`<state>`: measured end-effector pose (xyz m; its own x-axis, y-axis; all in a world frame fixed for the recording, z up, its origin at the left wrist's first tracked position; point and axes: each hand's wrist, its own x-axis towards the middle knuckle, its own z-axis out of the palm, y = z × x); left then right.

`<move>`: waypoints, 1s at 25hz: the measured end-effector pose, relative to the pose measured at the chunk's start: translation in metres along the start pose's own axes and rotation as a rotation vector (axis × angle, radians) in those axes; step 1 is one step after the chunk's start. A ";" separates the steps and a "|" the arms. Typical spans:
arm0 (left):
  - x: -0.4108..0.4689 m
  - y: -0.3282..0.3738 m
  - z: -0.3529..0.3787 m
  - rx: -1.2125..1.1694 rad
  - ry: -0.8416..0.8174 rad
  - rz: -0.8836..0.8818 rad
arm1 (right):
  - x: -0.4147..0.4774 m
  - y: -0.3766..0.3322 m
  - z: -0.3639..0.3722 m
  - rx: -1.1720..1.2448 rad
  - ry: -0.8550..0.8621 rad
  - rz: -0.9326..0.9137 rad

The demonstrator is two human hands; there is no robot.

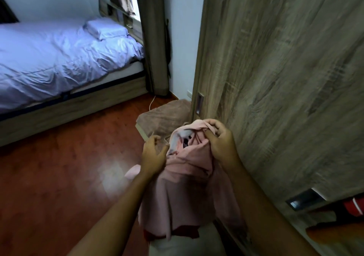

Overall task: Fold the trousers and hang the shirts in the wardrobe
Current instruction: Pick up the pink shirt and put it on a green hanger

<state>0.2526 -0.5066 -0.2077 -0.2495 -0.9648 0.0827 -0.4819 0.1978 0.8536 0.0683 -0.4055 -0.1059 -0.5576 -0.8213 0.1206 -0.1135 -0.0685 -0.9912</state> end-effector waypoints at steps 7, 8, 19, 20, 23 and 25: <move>0.012 0.067 -0.067 0.083 -0.036 0.437 | -0.009 -0.074 0.014 0.216 -0.319 -0.114; 0.012 0.066 -0.075 0.069 0.018 0.411 | -0.011 -0.079 0.013 0.239 -0.312 -0.121; -0.014 0.206 -0.134 0.038 -0.017 0.436 | -0.039 -0.101 -0.007 -0.202 -0.066 -0.331; -0.018 0.217 -0.133 0.051 -0.012 0.456 | -0.045 -0.104 -0.004 -0.231 -0.117 -0.402; -0.028 0.248 -0.136 0.119 0.002 0.530 | -0.050 -0.104 0.000 -0.295 -0.075 -0.481; -0.034 0.264 -0.146 0.253 0.039 0.636 | -0.048 -0.112 -0.007 -0.289 -0.043 -0.449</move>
<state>0.2566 -0.4467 0.0905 -0.5211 -0.6520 0.5508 -0.4338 0.7581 0.4869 0.1013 -0.3545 -0.0006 -0.3686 -0.7699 0.5209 -0.5586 -0.2644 -0.7861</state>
